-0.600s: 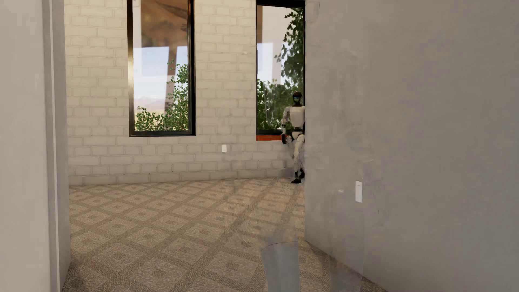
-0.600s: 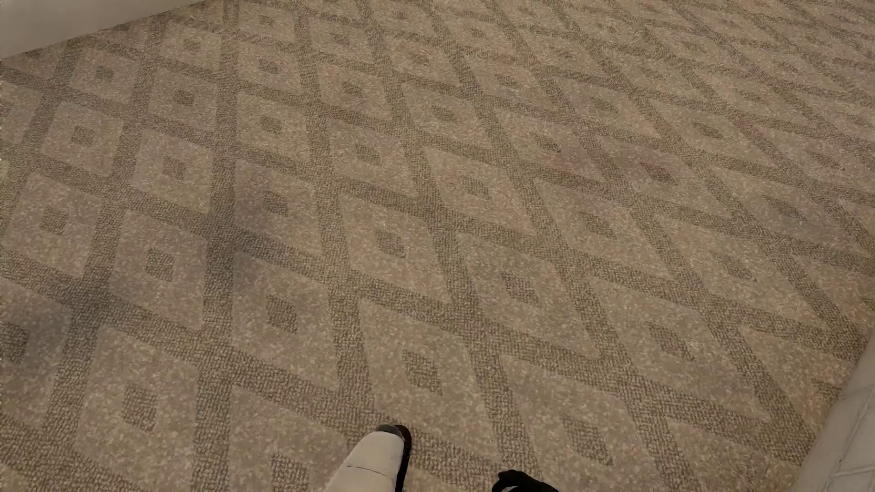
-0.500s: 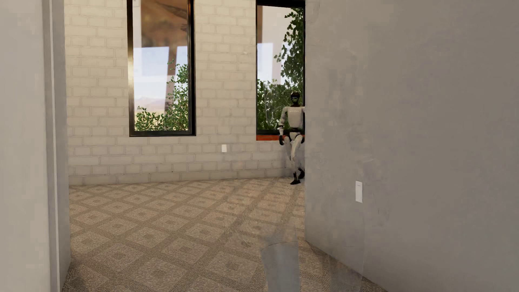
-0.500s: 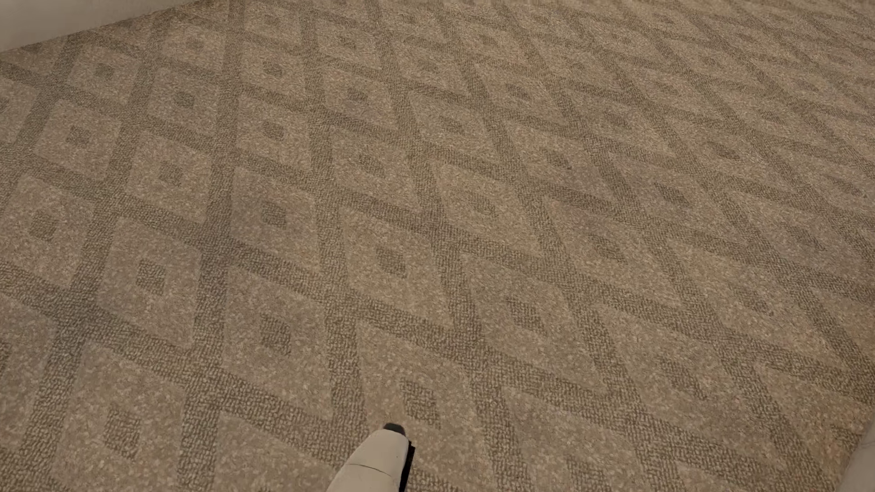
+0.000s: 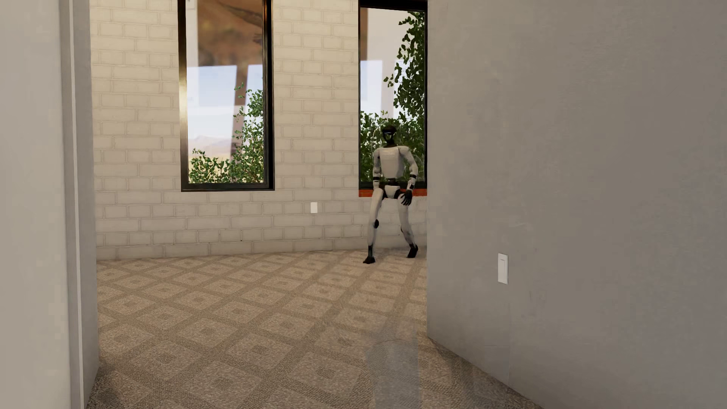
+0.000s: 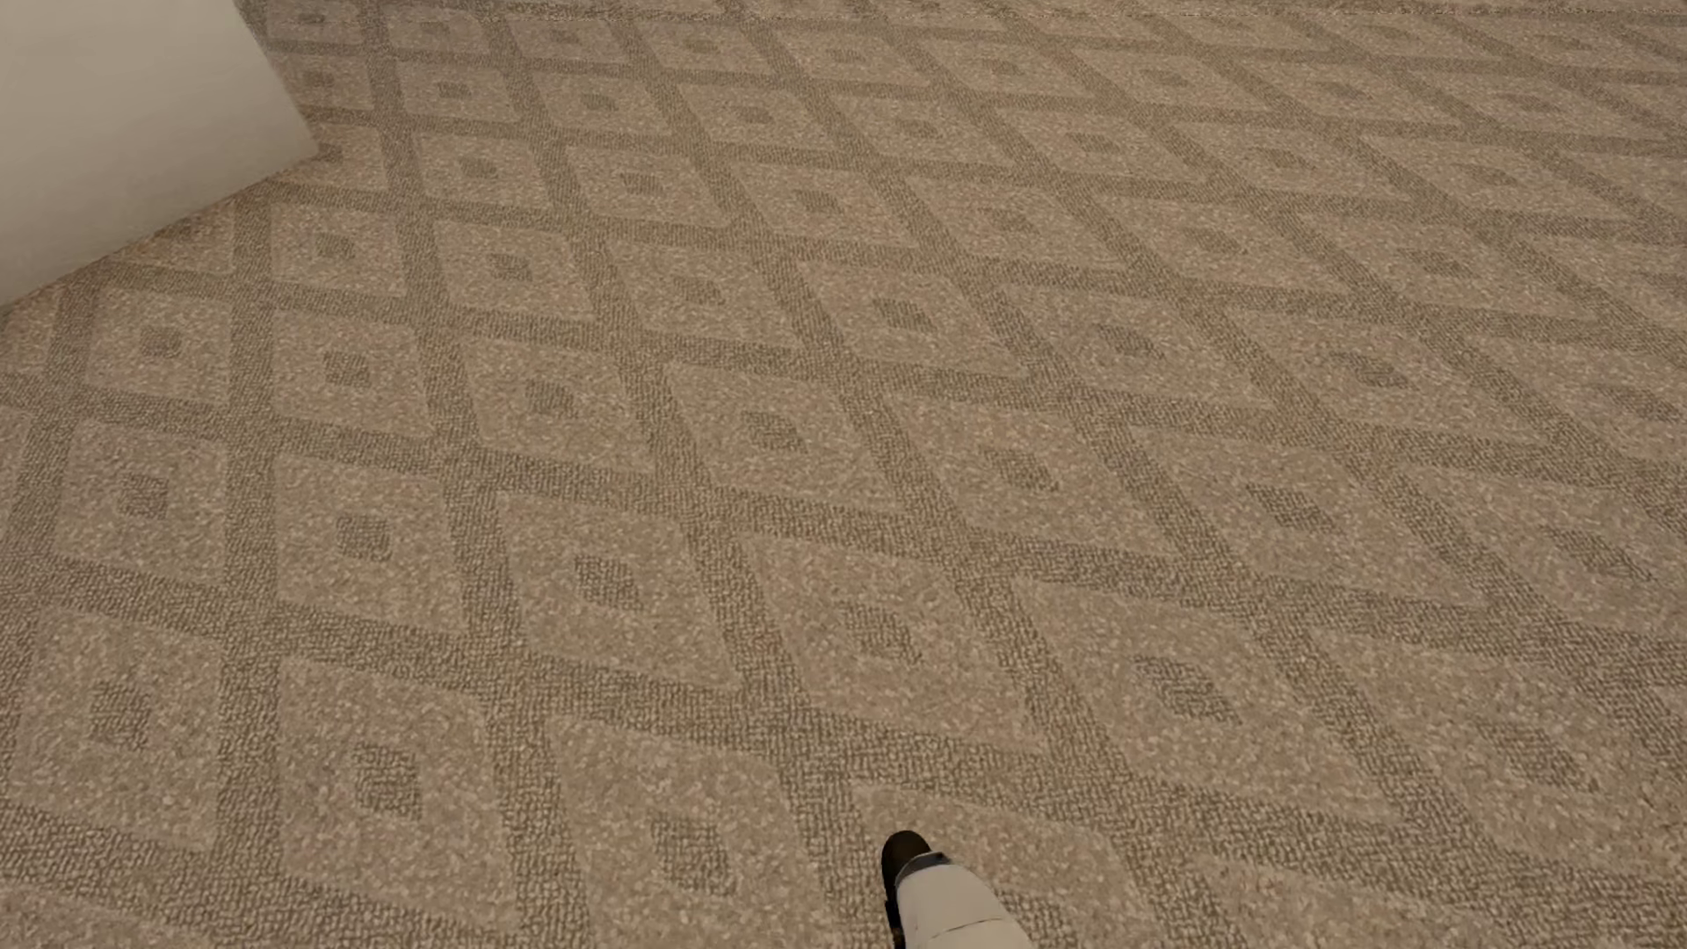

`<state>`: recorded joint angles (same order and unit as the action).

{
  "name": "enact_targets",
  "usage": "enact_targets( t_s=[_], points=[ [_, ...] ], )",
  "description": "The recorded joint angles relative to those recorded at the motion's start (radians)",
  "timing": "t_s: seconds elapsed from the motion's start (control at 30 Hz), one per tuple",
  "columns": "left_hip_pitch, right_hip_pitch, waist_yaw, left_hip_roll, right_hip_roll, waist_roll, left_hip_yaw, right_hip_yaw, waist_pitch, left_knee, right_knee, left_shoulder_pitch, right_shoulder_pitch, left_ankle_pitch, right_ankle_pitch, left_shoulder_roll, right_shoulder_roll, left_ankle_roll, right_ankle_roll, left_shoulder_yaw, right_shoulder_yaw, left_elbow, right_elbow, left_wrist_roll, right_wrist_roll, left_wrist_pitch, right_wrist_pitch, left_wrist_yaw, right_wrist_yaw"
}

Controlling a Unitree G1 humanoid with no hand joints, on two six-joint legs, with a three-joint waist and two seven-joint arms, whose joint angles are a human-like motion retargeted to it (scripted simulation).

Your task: Avoid the corner

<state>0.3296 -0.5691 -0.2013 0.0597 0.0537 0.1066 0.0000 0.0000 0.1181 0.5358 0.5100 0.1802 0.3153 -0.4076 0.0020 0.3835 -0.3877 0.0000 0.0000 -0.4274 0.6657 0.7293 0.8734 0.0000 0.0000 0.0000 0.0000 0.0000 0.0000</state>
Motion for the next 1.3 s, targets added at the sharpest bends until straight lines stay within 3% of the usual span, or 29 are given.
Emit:
enact_targets(
  t_s=[0.03,0.07,0.1,0.13,0.17,0.23,0.27,0.33,0.43,0.47,0.5,0.53,0.57,0.63,0.67,0.7,0.73,0.77,0.8,0.87,0.9,0.97,1.0,1.03,1.1,1.13,1.17,1.23,1.3],
  points=[
    [-0.015,-0.042,-0.022,0.021,0.000,0.010,0.000,0.000,-0.011,0.062,0.087,0.010,-0.005,0.084,0.198,-0.007,0.007,0.000,0.000,0.025,-0.002,0.014,0.008,0.000,0.000,0.000,0.000,0.000,0.000],
    [-0.037,-0.044,-0.001,0.062,0.041,0.045,0.000,0.000,-0.023,0.170,0.166,0.021,-0.002,0.239,0.288,-0.029,0.010,0.000,0.000,0.030,0.000,0.052,0.034,0.000,0.000,0.000,0.000,0.000,0.000],
    [-0.092,-0.006,0.041,0.067,0.078,0.046,0.000,0.000,-0.032,0.340,0.212,0.044,-0.013,0.400,0.283,-0.032,0.013,0.000,0.000,0.020,0.025,0.092,0.054,0.000,0.000,0.000,0.000,0.000,0.000],
    [-0.205,0.043,0.076,0.085,0.123,0.047,0.000,0.000,-0.042,0.547,0.228,0.057,-0.025,0.473,0.255,-0.027,0.018,0.000,0.000,-0.013,0.028,0.111,0.060,0.000,0.000,0.000,0.000,0.000,0.000],
    [-0.318,0.117,0.114,0.113,0.160,0.057,0.000,0.000,-0.046,0.732,0.212,0.088,-0.034,0.388,0.188,-0.032,0.034,0.000,0.000,0.003,-0.038,0.102,0.073,0.000,0.000,0.000,0.000,0.000,0.000],
    [-0.496,0.350,0.217,0.075,0.156,0.013,0.000,0.000,-0.026,0.822,0.110,0.106,-0.076,0.164,0.034,-0.031,0.024,0.000,0.000,-0.029,-0.042,0.132,0.052,0.000,0.000,0.000,0.000,0.000,0.000],
    [-0.589,0.432,0.292,0.070,0.148,-0.014,0.000,0.000,-0.037,0.761,0.066,0.124,-0.095,0.132,-0.042,-0.030,0.015,0.000,0.000,-0.019,-0.047,0.139,0.027,0.000,0.000,0.000,0.000,0.000,0.000],
    [-0.685,0.653,0.392,0.060,0.100,-0.050,0.000,0.000,-0.014,0.491,-0.044,0.147,-0.117,0.145,-0.198,-0.016,-0.022,0.000,0.000,-0.015,-0.054,0.145,-0.102,0.000,0.000,0.000,0.000,0.000,0.000],
    [-0.797,0.839,0.462,0.091,0.073,-0.051,0.000,0.000,-0.043,0.015,-0.099,0.171,-0.187,0.243,-0.390,-0.021,-0.054,0.000,0.000,-0.004,-0.121,0.155,-0.193,0.000,0.000,0.000,0.000,0.000,0.000],
    [-0.818,0.884,0.480,0.114,0.065,-0.047,0.000,0.000,-0.057,-0.364,-0.096,0.174,-0.212,0.516,-0.401,-0.020,-0.056,0.000,0.000,-0.010,-0.120,0.169,-0.194,0.000,0.000,0.000,0.000,0.000,0.000],
    [-0.840,0.930,0.509,0.125,0.030,-0.055,0.000,0.000,-0.052,-0.037,-0.080,0.182,-0.218,0.302,-0.371,-0.020,-0.052,0.000,0.000,-0.005,-0.146,0.179,-0.198,0.000,0.000,0.000,0.000,0.000,0.000],
    [-0.865,0.972,0.528,0.117,-0.009,-0.061,0.000,0.000,-0.050,0.074,-0.043,0.184,-0.206,0.193,-0.309,-0.026,-0.045,0.000,0.000,-0.013,-0.184,0.197,-0.214,0.000,0.000,0.000,0.000,0.000,0.000],
    [-0.894,0.968,0.537,0.106,-0.043,-0.072,0.000,0.000,-0.075,0.184,0.039,0.193,-0.176,0.253,-0.182,-0.033,-0.031,0.000,0.000,-0.019,-0.182,0.228,-0.194,0.000,0.000,0.000,0.000,0.000,0.000],
    [-0.847,0.867,0.503,0.023,-0.083,-0.103,0.000,0.000,-0.072,0.348,0.385,0.182,-0.137,0.219,0.197,-0.039,0.016,0.000,0.000,-0.023,-0.194,0.298,-0.078,0.000,0.000,0.000,0.000,0.000,0.000],
    [-0.776,0.742,0.487,-0.053,-0.102,-0.118,0.000,0.000,-0.052,0.340,0.647,0.182,-0.116,0.163,0.248,-0.045,0.017,0.000,0.000,0.005,-0.180,0.267,-0.063,0.000,0.000,0.000,0.000,0.000,0.000],
    [-0.667,0.646,0.436,-0.083,-0.084,-0.112,0.000,0.000,-0.034,0.294,0.809,0.181,-0.124,0.136,0.158,-0.045,0.024,0.000,0.000,0.004,-0.114,0.248,-0.016,0.000,0.000,0.000,0.000,0.000,0.000],
    [-0.575,0.534,0.377,-0.078,-0.037,-0.084,0.000,0.000,-0.027,0.250,0.890,0.164,-0.110,0.129,0.077,-0.047,0.049,0.000,0.000,0.006,-0.145,0.216,0.014,0.000,0.000,0.000,0.000,0.000,0.000],
    [-0.475,0.427,0.313,-0.081,-0.006,-0.063,0.000,0.000,-0.025,0.182,0.863,0.158,-0.074,0.126,0.080,-0.039,0.029,0.000,0.000,0.003,-0.100,0.162,-0.035,0.000,0.000,0.000,0.000,0.000,0.000],
    [-0.366,0.354,0.249,-0.081,0.015,-0.049,0.000,0.000,-0.020,0.109,0.722,0.154,-0.056,0.125,0.126,-0.033,0.067,0.000,0.000,0.020,-0.144,0.119,0.041,0.000,0.000,0.000,0.000,0.000,0.000],
    [-0.191,0.228,0.157,-0.044,0.043,-0.013,0.000,0.000,-0.017,0.014,0.332,0.132,-0.008,0.099,0.240,-0.024,0.041,0.000,0.000,0.041,-0.069,0.023,0.038,0.000,0.000,0.000,0.000,0.000,0.000],
    [-0.133,0.170,0.132,-0.049,0.024,-0.019,0.000,0.000,-0.028,-0.011,0.144,0.104,0.006,0.070,0.186,-0.014,0.041,0.000,0.000,0.051,-0.066,-0.006,0.036,0.000,0.000,0.000,0.000,0.000,0.000],
    [-0.051,0.095,0.077,-0.040,-0.020,-0.032,0.000,0.000,-0.045,-0.007,-0.046,0.053,0.022,0.015,-0.271,0.003,0.038,0.000,0.000,0.087,-0.048,-0.043,0.038,0.000,0.000,0.000,0.000,0.000,0.000],
    [-0.014,0.071,0.047,-0.020,-0.040,-0.025,0.000,0.000,-0.045,0.013,-0.043,0.037,0.035,0.022,-0.339,0.003,0.030,0.000,0.000,0.103,-0.035,-0.042,0.030,0.000,0.000,0.000,0.000,0.000,0.000],
    [0.035,0.049,0.021,0.007,-0.039,-0.014,0.000,0.000,-0.036,0.037,-0.037,0.032,0.045,0.079,-0.195,-0.004,0.025,0.000,0.000,0.125,-0.032,-0.024,0.034,0.000,0.000,0.000,0.000,0.000,0.000],
    [0.000,-0.005,0.033,0.091,0.040,0.042,0.000,0.000,-0.065,0.239,0.122,0.068,0.055,0.373,0.211,-0.023,0.028,0.000,0.000,0.149,-0.025,0.020,0.056,0.000,0.000,0.000,0.000,0.000,0.000],
    [-0.074,0.020,0.061,0.104,0.073,0.065,0.000,0.000,-0.067,0.429,0.198,0.078,0.044,0.517,0.244,-0.024,0.022,0.000,0.000,0.090,-0.043,0.092,0.092,0.000,0.000,0.000,0.000,0.000,0.000],
    [-0.216,0.055,0.091,0.120,0.128,0.086,0.000,0.000,-0.073,0.656,0.222,0.107,0.023,0.523,0.216,-0.023,0.016,0.000,0.000,0.085,-0.063,0.093,0.092,0.000,0.000,0.000,0.000,0.000,0.000],
    [-0.424,0.272,0.201,0.086,0.162,0.085,0.000,0.000,-0.040,0.897,0.139,0.135,-0.029,0.239,0.092,-0.017,0.017,0.000,0.000,0.027,-0.121,0.107,0.091,0.000,0.000,0.000,0.000,0.000,0.000],
    [-0.592,0.511,0.337,0.032,0.144,0.055,0.000,0.000,-0.023,0.812,0.015,0.186,-0.058,0.156,-0.053,-0.004,-0.018,0.000,0.000,0.004,-0.128,0.144,-0.027,0.000,0.000,0.000,0.000,0.000,0.000]
  ],
)
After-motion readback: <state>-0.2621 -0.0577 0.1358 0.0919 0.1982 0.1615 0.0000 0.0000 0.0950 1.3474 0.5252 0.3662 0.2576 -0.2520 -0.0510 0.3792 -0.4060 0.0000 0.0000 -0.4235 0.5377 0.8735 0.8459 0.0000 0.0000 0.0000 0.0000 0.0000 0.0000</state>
